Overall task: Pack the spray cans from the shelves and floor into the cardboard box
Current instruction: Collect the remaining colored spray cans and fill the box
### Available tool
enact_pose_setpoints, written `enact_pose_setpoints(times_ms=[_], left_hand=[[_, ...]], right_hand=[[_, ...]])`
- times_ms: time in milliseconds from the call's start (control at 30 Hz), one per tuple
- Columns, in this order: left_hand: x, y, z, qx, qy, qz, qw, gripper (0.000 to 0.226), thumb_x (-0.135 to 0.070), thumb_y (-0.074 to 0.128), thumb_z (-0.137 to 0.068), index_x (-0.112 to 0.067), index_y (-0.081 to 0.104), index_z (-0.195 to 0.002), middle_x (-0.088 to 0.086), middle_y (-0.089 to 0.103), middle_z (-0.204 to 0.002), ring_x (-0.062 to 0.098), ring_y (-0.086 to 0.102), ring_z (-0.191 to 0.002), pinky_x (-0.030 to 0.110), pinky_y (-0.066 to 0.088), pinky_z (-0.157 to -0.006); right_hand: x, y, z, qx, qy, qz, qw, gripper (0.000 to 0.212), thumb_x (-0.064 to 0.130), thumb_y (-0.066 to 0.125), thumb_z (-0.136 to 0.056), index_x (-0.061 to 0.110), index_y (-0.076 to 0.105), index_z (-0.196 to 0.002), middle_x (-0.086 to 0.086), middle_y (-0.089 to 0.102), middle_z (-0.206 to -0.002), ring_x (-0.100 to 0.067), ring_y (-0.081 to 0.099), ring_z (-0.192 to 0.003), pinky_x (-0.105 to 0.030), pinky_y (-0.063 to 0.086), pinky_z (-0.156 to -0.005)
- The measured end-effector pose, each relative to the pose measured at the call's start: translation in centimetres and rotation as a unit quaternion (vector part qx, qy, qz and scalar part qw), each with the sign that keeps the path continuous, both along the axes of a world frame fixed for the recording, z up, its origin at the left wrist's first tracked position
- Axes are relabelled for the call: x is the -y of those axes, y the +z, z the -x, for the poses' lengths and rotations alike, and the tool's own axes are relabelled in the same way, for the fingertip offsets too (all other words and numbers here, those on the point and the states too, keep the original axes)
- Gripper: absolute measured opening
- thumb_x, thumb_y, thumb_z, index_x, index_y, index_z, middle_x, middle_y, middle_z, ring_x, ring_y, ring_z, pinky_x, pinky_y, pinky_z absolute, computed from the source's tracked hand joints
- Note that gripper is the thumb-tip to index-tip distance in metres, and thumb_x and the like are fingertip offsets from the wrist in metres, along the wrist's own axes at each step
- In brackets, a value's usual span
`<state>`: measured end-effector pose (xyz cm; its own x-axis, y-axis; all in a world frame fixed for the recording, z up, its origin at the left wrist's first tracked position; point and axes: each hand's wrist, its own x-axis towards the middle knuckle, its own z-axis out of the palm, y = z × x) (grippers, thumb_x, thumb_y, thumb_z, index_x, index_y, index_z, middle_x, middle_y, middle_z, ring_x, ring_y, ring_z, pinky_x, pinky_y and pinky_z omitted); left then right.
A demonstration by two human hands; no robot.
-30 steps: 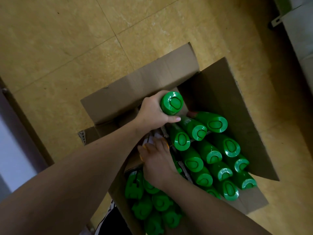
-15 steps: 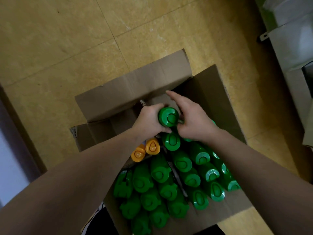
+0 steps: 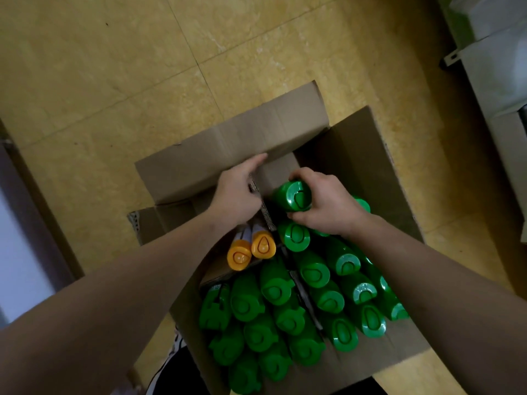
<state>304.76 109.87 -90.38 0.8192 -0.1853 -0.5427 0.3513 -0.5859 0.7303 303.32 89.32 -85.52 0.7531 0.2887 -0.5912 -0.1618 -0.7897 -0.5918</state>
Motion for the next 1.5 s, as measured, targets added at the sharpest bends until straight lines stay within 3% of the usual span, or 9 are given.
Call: enact_pose_setpoints(times_ms=[133, 400, 567, 733, 933, 1133, 1367, 1500], left_hand=[[-0.9, 1.1, 0.0, 0.039, 0.116, -0.022, 0.992, 0.073, 0.008, 0.071, -0.080, -0.022, 0.052, -0.144, -0.007, 0.057, -0.137, 0.007, 0.057, -0.119, 0.030, 0.057, -0.093], [-1.8, 2.0, 0.8, 0.025, 0.112, -0.049, 0.992, 0.071, -0.005, 0.075, -0.084, -0.026, 0.049, -0.147, -0.006, 0.056, -0.139, 0.005, 0.051, -0.121, 0.027, 0.053, -0.097], [-2.2, 3.3, 1.2, 0.018, 0.087, -0.110, 0.990, 0.071, -0.018, 0.077, -0.084, -0.027, 0.048, -0.148, -0.002, 0.056, -0.142, 0.014, 0.054, -0.126, 0.038, 0.046, -0.108], [-3.1, 8.3, 0.4, -0.003, 0.078, -0.128, 0.989, 0.073, -0.026, 0.074, -0.088, -0.027, 0.040, -0.152, 0.005, 0.051, -0.148, 0.023, 0.046, -0.137, 0.046, 0.040, -0.113], [-3.1, 21.3, -1.8, 0.016, 0.038, -0.134, 0.990, 0.072, -0.030, 0.071, -0.090, -0.028, 0.038, -0.154, 0.008, 0.047, -0.150, 0.027, 0.046, -0.135, 0.038, 0.038, -0.112], [-2.7, 37.0, -3.1, 0.091, 0.048, -0.108, 0.989, 0.072, -0.043, 0.068, -0.091, -0.028, 0.038, -0.154, 0.004, 0.042, -0.155, 0.025, 0.039, -0.142, 0.036, 0.032, -0.115], [-1.1, 53.8, 0.6, 0.175, 0.048, -0.136, 0.974, 0.075, -0.048, 0.066, -0.090, -0.026, 0.035, -0.155, 0.006, 0.040, -0.157, 0.025, 0.037, -0.143, 0.037, 0.032, -0.115], [0.7, 62.4, 3.0, 0.253, 0.069, -0.196, 0.945, 0.078, -0.051, 0.065, -0.090, -0.026, 0.032, -0.156, 0.004, 0.037, -0.159, 0.024, 0.035, -0.144, 0.036, 0.030, -0.115]], right_hand=[[-1.4, -0.5, 0.6, -0.019, 0.035, 0.032, 0.999, 0.072, 0.026, 0.081, -0.079, 0.017, 0.043, -0.139, -0.007, 0.057, -0.129, -0.024, 0.058, -0.114, -0.043, 0.054, -0.097], [-4.1, -1.6, 1.5, -0.036, 0.064, 0.112, 0.991, 0.071, 0.025, 0.078, -0.081, 0.016, 0.039, -0.140, -0.009, 0.059, -0.121, -0.029, 0.060, -0.109, -0.043, 0.054, -0.089], [-4.0, -0.6, 2.2, -0.037, 0.050, 0.111, 0.992, 0.098, 0.038, 0.083, -0.078, 0.022, 0.024, -0.156, -0.010, 0.044, -0.151, -0.030, 0.040, -0.139, -0.044, 0.039, -0.114], [-3.4, 3.6, 1.9, 0.000, 0.032, 0.131, 0.991, 0.092, 0.049, 0.075, -0.083, 0.028, 0.025, -0.157, -0.006, 0.033, -0.161, -0.031, 0.023, -0.151, -0.049, 0.024, -0.123], [-3.2, 15.3, -0.8, 0.035, 0.024, 0.157, 0.987, 0.086, 0.063, 0.062, -0.083, 0.030, 0.029, -0.155, -0.007, 0.040, -0.157, -0.034, 0.030, -0.147, -0.051, 0.026, -0.121], [-3.8, 31.9, -1.0, 0.097, -0.034, 0.144, 0.984, 0.074, 0.056, 0.062, -0.091, 0.028, 0.036, -0.154, -0.007, 0.049, -0.149, -0.029, 0.041, -0.137, -0.045, 0.037, -0.113], [-1.3, 48.4, 0.8, 0.202, -0.043, 0.139, 0.969, 0.074, 0.063, 0.056, -0.092, 0.033, 0.030, -0.155, -0.004, 0.040, -0.157, -0.029, 0.031, -0.146, -0.046, 0.032, -0.116], [1.2, 54.6, 0.3, 0.268, -0.005, 0.114, 0.957, 0.078, 0.066, 0.057, -0.090, 0.036, 0.029, -0.155, -0.002, 0.036, -0.160, -0.028, 0.029, -0.149, -0.050, 0.033, -0.118]])
